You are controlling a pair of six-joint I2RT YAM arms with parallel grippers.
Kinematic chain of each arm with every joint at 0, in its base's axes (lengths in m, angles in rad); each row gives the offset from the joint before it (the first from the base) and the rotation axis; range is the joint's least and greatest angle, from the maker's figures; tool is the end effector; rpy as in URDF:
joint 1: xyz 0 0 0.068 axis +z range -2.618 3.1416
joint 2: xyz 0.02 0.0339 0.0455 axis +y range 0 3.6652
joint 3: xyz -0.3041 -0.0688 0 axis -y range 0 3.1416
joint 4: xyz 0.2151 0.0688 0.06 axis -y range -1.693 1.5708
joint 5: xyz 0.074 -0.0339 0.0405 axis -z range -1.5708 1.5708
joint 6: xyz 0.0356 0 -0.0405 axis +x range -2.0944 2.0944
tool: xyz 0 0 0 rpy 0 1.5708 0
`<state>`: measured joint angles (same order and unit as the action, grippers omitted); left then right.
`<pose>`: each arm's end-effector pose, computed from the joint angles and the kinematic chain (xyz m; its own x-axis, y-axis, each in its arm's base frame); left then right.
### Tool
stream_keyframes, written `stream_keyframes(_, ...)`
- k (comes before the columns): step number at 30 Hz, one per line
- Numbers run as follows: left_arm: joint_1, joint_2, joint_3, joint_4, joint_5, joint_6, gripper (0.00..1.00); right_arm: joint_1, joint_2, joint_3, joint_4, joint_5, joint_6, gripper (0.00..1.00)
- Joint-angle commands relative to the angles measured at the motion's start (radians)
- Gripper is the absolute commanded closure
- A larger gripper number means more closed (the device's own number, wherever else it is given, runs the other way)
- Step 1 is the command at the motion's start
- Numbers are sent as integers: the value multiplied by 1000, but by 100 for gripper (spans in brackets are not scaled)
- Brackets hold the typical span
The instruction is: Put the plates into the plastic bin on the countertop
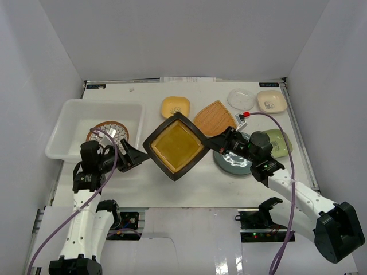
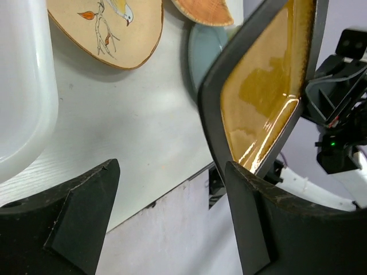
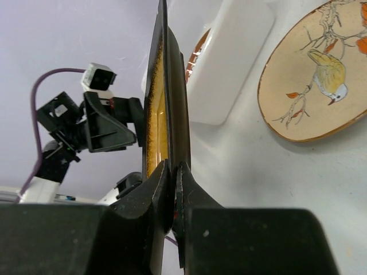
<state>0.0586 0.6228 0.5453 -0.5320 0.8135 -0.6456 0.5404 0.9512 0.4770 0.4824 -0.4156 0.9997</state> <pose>0.0742 -0.0216 0.2777 -0.7901 -0.4604 -0.4046 0.0991 0.5555 -0.8256 0.1373 0.0991 0.3171 -0.6834 0.4875 -0.5433 -0.4475 0.3082 0.8395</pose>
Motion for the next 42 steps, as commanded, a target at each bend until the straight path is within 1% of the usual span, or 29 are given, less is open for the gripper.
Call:
stream_keyframes(1, -19, -26, -40, 156, -13, -124, 16, -3, 1, 60, 277, -72, 122, 92)
stream_keyframes(2, -28, -35, -59, 249, -7, -161, 18, -3, 11, 57, 285, -80, 128, 92)
stream_keyframes(4, -43, -46, -99, 335, 4, -256, 19, -2, 17, 40, 320, -91, 148, 92)
stream_keyframes(5, -83, -43, -107, 392, -2, -272, 20, -3, 20, 37, 327, -92, 151, 92)
stream_keyframes(7, -115, -25, -111, 417, -23, -287, 21, 1, 23, 31, 332, -100, 151, 92)
stream_keyframes(8, -150, -18, -116, 452, -45, -292, 22, 4, 29, 29, 334, -101, 152, 92)
stream_keyframes(11, -218, 9, -145, 524, -69, -328, 31, 16, 47, 23, 352, -107, 158, 92)
stream_keyframes(12, -233, 15, -148, 529, -82, -335, 40, 23, 53, 20, 360, -111, 163, 92)
stream_keyframes(13, -264, 20, -153, 562, -115, -339, 46, 26, 66, 14, 372, -114, 168, 92)
stream_keyframes(15, -282, 20, -154, 575, -134, -342, 56, 30, 73, 5, 383, -118, 174, 92)
stream_keyframes(16, -286, 20, -150, 576, -138, -344, 67, 29, 77, -9, 395, -117, 175, 92)
stream_keyframes(17, -290, 18, -147, 576, -143, -342, 73, 29, 75, -14, 395, -115, 175, 92)
stream_keyframes(19, -290, 15, -142, 575, -143, -341, 85, 29, 72, -24, 386, -111, 171, 92)
stream_keyframes(21, -289, 17, -136, 569, -151, -332, 88, 29, 66, -37, 384, -101, 168, 92)
stream_keyframes(22, -290, 20, -131, 543, -160, -327, 95, 27, 61, -41, 378, -97, 166, 92)
stream_keyframes(23, -290, 23, -116, 538, -174, -321, 97, 29, 58, -49, 363, -97, 163, 86)
stream_keyframes(24, -290, 26, -108, 506, -198, -309, 99, 27, 55, -52, 351, -95, 157, 67)
stream_keyframes(26, -290, 41, -73, 471, -227, -296, 100, 27, 41, -58, 297, -92, 125, 48)
stream_keyframes(27, -290, 48, -61, 465, -253, -287, 100, 26, 32, -60, 277, -92, 110, 32)
stream_keyframes(29, -289, 66, -30, 457, -280, -281, 100, 26, -3, -67, 204, -88, 57, 22)
stream_keyframes(30, -287, 83, 10, 454, -295, -275, 100, 24, -18, -70, 176, -77, 41, 15)
stream_keyframes(32, -283, 106, 62, 437, -352, -261, 100, 17, -67, -78, 99, -65, -10, 11)
stream_keyframes(33, -281, 124, 114, 429, -373, -255, 100, 15, -84, -81, 79, -63, -25, 10)
stream_keyframes(35, -260, 144, 163, 411, -411, -241, 100, 10, -132, -84, 32, -49, -68, 9)
stream_keyframes(36, -247, 164, 220, 376, -427, -230, 100, 10, -165, -87, -32, -39, -88, 9)
stream_keyframes(37, -221, 172, 244, 357, -472, -209, 100, 10, -181, -87, -65, -20, -123, 9)
stream_keyframes(39, -175, 184, 286, 320, -513, -175, 100, 7, -227, -98, -119, 0, -156, 9)
stream_keyframes(40, -113, 196, 313, 285, -539, -149, 100, 9, -241, -103, -169, 11, -170, 9)
stream_keyframes(42, -7, 212, 329, 247, -525, -137, 100, 6, -279, -121, -203, 27, -202, 9)
